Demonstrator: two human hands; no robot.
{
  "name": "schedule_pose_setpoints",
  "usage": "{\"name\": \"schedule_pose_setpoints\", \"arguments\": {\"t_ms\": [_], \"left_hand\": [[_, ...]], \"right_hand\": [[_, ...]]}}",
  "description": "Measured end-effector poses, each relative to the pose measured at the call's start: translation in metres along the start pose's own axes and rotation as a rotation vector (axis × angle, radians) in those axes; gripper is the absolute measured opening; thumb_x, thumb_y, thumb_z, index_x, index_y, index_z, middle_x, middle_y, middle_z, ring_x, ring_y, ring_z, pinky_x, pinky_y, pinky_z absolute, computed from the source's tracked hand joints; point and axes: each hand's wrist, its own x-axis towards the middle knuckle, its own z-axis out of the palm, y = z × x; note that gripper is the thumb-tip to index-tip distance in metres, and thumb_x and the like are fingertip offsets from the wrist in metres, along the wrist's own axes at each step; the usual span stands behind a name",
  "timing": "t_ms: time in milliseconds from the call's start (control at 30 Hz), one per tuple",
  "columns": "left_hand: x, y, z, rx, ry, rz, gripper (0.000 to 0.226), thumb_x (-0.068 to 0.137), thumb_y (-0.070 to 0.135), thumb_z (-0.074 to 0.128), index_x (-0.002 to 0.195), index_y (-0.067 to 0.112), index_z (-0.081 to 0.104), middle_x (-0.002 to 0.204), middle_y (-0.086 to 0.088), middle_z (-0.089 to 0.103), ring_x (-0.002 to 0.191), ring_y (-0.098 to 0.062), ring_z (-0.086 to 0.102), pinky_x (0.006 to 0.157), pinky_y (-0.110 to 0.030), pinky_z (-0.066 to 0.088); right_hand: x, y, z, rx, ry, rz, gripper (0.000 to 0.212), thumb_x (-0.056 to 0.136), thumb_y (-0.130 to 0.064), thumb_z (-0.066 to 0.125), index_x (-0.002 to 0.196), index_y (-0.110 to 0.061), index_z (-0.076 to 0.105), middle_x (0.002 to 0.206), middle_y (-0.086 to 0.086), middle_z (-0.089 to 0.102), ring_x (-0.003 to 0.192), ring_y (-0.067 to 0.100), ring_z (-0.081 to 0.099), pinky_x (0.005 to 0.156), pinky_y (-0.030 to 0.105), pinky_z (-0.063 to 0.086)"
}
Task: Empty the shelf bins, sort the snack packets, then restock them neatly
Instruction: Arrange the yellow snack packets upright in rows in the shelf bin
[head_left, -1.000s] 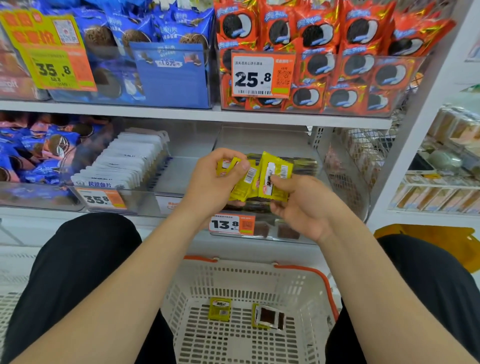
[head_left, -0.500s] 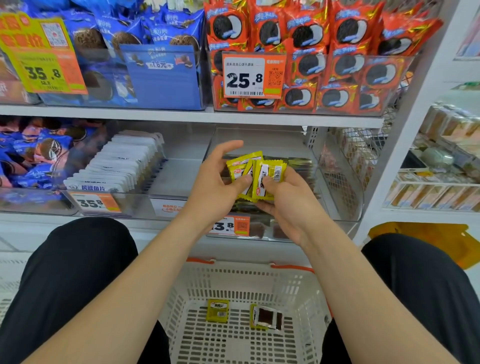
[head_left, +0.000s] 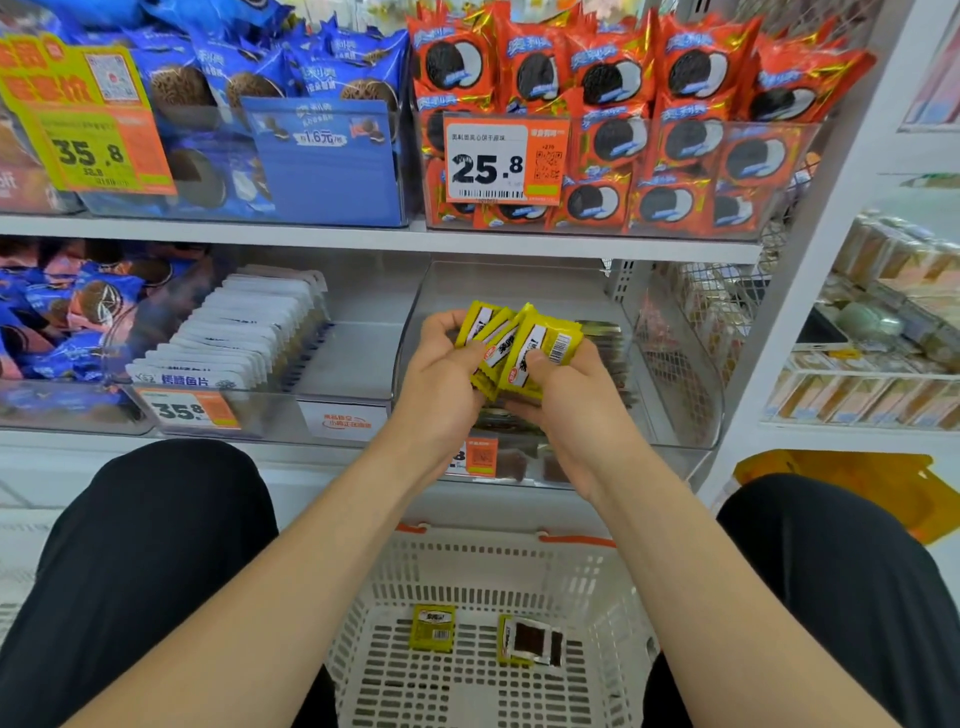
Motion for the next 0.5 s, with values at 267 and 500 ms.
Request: {"name": "schedule_pose_setpoints", "arguments": {"t_ms": [267, 500], "left_hand": [[-0.014, -0.004, 0.009, 0.297, -0.158, 0.045, 0.03, 0.104, 0.04, 0.052, 0.128, 0.023, 0.055, 0.128, -0.008, 0.064, 0.118, -0.013, 0.063, 0.105, -0.038, 0.049], [-0.008, 0.008, 0.003, 0.243, -0.17, 0.033, 0.032, 0.089, 0.029, 0.068, 0.12, 0.021, 0.068, 0.118, -0.01, 0.073, 0.115, -0.025, 0.069, 0.107, -0.052, 0.052]], "right_hand": [[-0.013, -0.007, 0.0, -0.105, -0.075, -0.186, 0.036, 0.106, -0.009, 0.042, 0.135, -0.023, 0.059, 0.122, -0.006, 0.07, 0.114, 0.005, 0.065, 0.099, 0.027, 0.052], [-0.013, -0.017, -0.022, -0.273, -0.193, -0.307, 0.034, 0.108, -0.009, 0.043, 0.135, -0.022, 0.06, 0.119, -0.006, 0.071, 0.105, 0.013, 0.067, 0.09, 0.034, 0.055]]}}
